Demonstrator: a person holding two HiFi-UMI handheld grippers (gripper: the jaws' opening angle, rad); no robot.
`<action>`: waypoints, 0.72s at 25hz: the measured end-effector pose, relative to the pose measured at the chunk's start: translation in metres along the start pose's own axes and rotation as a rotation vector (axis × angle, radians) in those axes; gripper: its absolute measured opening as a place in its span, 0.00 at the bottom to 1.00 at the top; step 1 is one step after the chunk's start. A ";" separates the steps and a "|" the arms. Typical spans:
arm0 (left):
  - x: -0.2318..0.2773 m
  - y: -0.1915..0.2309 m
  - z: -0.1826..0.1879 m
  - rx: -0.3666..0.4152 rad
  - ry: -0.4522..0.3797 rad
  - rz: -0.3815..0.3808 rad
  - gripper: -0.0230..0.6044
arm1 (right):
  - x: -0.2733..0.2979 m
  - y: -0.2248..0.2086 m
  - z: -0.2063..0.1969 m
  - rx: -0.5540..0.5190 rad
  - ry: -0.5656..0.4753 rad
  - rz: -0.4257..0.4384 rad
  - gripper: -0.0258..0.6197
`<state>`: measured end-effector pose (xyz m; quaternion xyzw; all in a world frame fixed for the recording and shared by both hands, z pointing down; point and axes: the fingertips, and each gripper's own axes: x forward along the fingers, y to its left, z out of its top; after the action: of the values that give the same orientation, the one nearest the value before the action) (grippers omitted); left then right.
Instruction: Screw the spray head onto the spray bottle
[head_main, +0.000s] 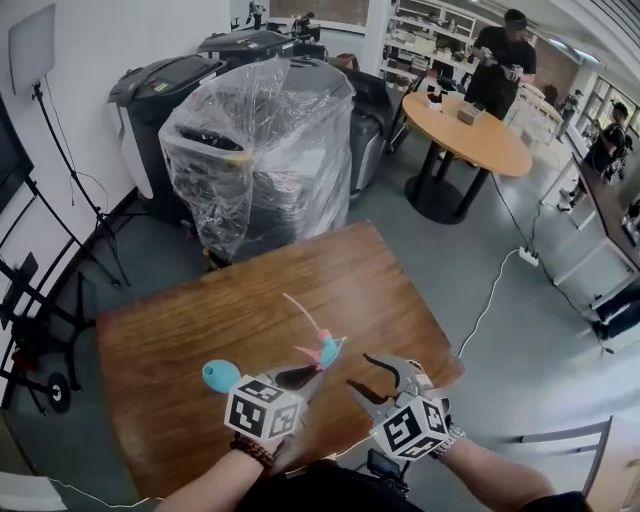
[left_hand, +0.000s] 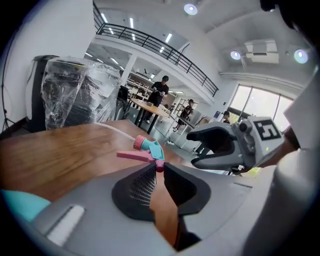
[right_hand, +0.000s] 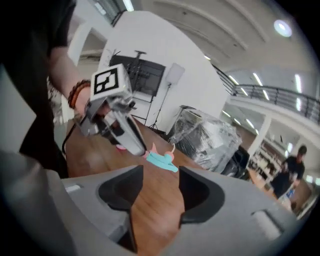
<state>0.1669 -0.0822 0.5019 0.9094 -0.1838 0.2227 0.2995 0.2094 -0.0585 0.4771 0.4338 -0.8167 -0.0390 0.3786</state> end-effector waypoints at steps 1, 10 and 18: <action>-0.010 -0.001 0.003 -0.021 -0.011 -0.012 0.14 | 0.001 0.005 0.008 -0.109 0.014 -0.010 0.36; -0.072 -0.004 0.019 -0.213 -0.102 -0.113 0.14 | 0.037 0.028 0.073 -0.840 0.059 -0.104 0.38; -0.100 -0.008 0.022 -0.250 -0.127 -0.172 0.14 | 0.064 0.035 0.097 -1.068 0.094 -0.097 0.38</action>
<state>0.0935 -0.0697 0.4311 0.8896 -0.1499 0.1138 0.4160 0.1011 -0.1094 0.4595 0.2193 -0.6445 -0.4467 0.5805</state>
